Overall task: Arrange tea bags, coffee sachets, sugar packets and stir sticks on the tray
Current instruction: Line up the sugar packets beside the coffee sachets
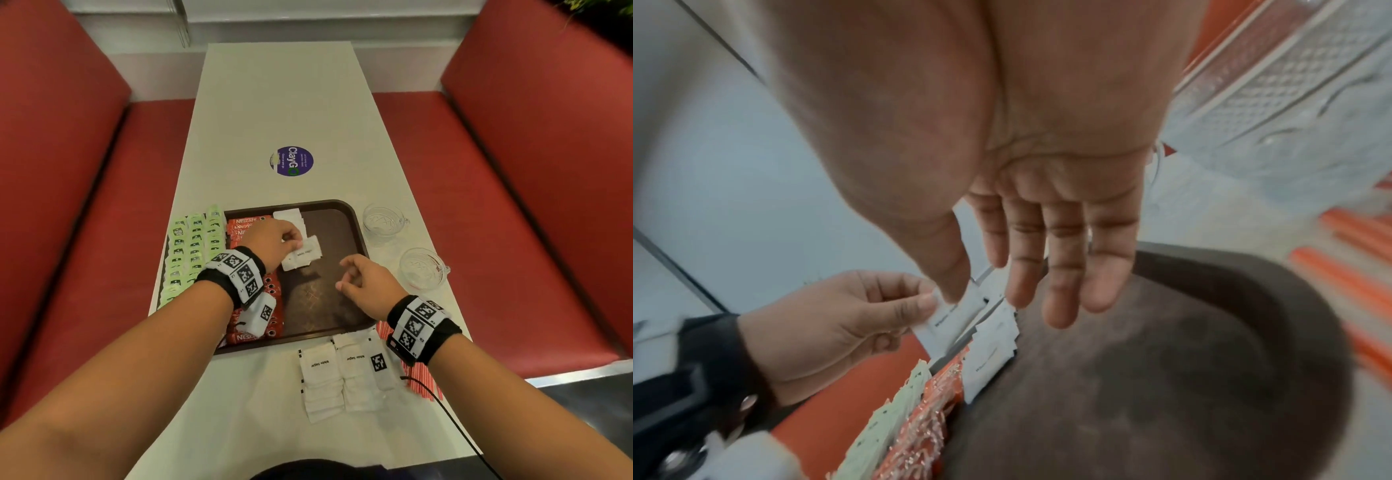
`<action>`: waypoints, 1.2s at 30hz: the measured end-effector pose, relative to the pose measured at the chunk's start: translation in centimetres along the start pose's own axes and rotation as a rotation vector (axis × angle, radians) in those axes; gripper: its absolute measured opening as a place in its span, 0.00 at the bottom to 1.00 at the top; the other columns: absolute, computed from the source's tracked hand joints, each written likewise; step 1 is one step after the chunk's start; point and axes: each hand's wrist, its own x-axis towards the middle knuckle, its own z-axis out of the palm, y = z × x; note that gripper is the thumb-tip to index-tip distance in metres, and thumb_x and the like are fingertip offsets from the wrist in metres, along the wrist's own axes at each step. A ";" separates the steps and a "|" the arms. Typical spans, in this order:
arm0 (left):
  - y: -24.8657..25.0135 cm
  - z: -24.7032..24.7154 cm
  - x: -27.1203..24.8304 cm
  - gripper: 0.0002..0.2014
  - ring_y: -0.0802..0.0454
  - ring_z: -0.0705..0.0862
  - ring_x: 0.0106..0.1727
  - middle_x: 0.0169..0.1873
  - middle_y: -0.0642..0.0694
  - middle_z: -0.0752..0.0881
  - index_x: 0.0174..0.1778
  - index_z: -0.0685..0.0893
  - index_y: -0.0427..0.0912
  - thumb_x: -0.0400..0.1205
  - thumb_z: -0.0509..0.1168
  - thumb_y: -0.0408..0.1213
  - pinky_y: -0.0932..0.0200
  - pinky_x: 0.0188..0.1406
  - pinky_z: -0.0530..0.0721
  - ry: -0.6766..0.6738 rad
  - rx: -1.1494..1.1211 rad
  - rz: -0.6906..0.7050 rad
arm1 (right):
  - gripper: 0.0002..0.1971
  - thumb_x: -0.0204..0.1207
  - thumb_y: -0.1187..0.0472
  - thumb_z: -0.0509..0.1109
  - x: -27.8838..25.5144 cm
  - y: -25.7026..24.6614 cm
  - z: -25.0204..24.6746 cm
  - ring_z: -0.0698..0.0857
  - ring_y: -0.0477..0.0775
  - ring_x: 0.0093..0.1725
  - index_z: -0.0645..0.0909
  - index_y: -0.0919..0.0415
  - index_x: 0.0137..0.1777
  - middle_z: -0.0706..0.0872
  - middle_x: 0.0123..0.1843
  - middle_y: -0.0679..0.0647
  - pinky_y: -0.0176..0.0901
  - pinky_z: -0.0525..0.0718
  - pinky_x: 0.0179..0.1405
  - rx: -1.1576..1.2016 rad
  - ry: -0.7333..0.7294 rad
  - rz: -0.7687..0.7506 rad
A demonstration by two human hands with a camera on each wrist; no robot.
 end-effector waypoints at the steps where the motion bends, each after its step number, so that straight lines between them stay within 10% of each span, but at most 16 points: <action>1: -0.5 0.0 0.3 0.03 0.54 0.83 0.46 0.42 0.54 0.87 0.46 0.90 0.49 0.82 0.71 0.43 0.59 0.47 0.76 -0.017 0.037 -0.040 | 0.16 0.79 0.54 0.75 -0.4 0.2 -0.2 0.85 0.43 0.43 0.78 0.52 0.64 0.87 0.45 0.46 0.32 0.80 0.44 -0.038 -0.037 0.006; 10: -1.6 2.1 1.6 0.05 0.51 0.86 0.51 0.48 0.51 0.89 0.49 0.91 0.49 0.82 0.71 0.43 0.52 0.56 0.86 -0.169 0.237 -0.146 | 0.14 0.68 0.46 0.83 -3.3 1.3 -1.0 0.85 0.44 0.43 0.87 0.50 0.47 0.87 0.44 0.44 0.38 0.83 0.44 -0.371 -0.335 0.011; 20: -1.2 2.5 1.9 0.03 0.49 0.85 0.50 0.47 0.50 0.88 0.44 0.85 0.53 0.80 0.71 0.46 0.50 0.53 0.87 -0.121 0.279 -0.185 | 0.22 0.75 0.45 0.77 -4.9 1.5 0.3 0.80 0.51 0.61 0.86 0.52 0.67 0.83 0.60 0.48 0.46 0.79 0.62 -0.563 -0.370 -0.071; 32: 1.5 2.1 -1.3 0.13 0.51 0.85 0.55 0.55 0.53 0.89 0.59 0.88 0.55 0.85 0.63 0.52 0.49 0.60 0.84 -0.208 0.357 -0.002 | 0.15 0.80 0.48 0.73 -5.9 1.1 0.7 0.82 0.50 0.61 0.89 0.53 0.62 0.84 0.61 0.48 0.45 0.79 0.65 -0.562 -0.327 -0.079; 36: 3.6 2.2 -5.3 0.07 0.59 0.83 0.50 0.48 0.59 0.87 0.51 0.89 0.57 0.83 0.66 0.52 0.55 0.56 0.83 -0.222 0.189 0.141 | 0.11 0.83 0.51 0.70 -6.1 1.4 0.8 0.83 0.50 0.54 0.91 0.52 0.58 0.85 0.57 0.47 0.45 0.82 0.61 -0.554 -0.298 -0.093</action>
